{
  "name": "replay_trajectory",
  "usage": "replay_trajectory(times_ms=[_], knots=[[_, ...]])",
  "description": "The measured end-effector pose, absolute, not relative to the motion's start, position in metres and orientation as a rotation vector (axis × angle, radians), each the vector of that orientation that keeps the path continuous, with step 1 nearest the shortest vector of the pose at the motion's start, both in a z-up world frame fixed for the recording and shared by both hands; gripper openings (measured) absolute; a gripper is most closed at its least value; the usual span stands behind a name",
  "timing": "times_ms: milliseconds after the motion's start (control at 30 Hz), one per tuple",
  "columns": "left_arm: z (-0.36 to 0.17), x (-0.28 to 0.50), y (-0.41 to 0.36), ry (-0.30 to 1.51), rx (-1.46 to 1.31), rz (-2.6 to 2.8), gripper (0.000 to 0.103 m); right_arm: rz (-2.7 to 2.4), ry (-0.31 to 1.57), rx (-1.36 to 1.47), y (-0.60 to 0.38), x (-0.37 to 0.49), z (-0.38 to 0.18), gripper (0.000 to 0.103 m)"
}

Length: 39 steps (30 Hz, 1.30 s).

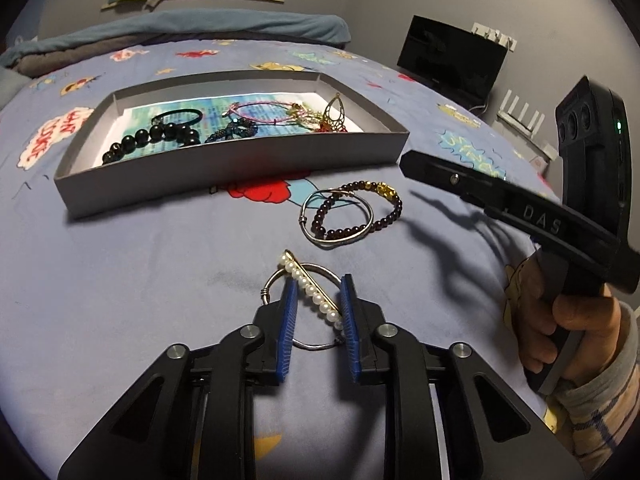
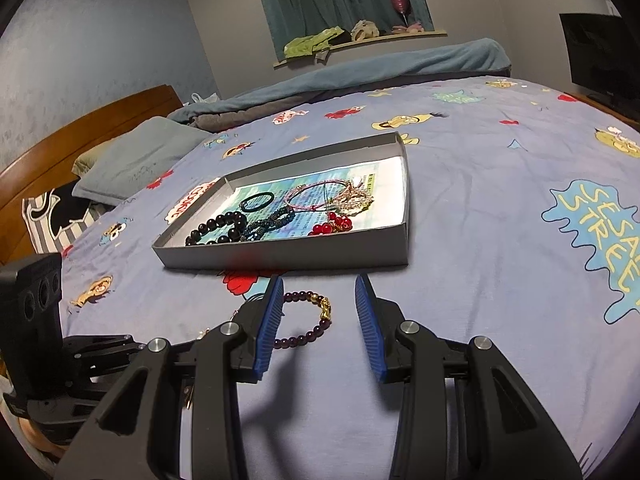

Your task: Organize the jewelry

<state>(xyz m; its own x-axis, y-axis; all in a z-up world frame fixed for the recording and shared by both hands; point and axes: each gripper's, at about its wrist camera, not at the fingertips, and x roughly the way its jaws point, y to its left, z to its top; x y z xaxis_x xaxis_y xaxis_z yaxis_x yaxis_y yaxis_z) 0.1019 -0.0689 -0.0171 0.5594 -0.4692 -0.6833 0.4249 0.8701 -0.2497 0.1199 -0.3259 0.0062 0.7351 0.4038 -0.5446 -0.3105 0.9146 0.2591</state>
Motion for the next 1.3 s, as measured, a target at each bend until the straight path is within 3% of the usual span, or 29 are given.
replay_trajectory(times_ms=[33, 100, 500, 667, 1000, 1300], knots=[[-0.016, 0.102, -0.067, 0.819, -0.067, -0.53, 0.01, 0.396, 0.631, 0.147, -0.324, 0.119, 0.006, 0.038], [-0.012, 0.101, -0.064, 0.803, -0.083, -0.545, 0.006, 0.398, 0.629, 0.141, -0.323, 0.119, 0.007, 0.038], [0.015, 0.106, -0.005, 0.69, -0.124, -0.435, 0.006, 0.442, 0.627, 0.065, -0.306, 0.113, 0.007, 0.038], [0.007, 0.114, 0.021, 0.709, -0.172, -0.391, 0.006, 0.465, 0.642, 0.003, -0.291, 0.11, 0.005, 0.045], [0.001, 0.119, 0.025, 0.718, -0.193, -0.402, 0.006, 0.451, 0.714, -0.231, -0.245, 0.115, -0.008, 0.045], [0.0, 0.117, 0.022, 0.721, -0.186, -0.417, 0.006, 0.439, 0.749, -0.301, -0.231, 0.123, -0.017, 0.053]])
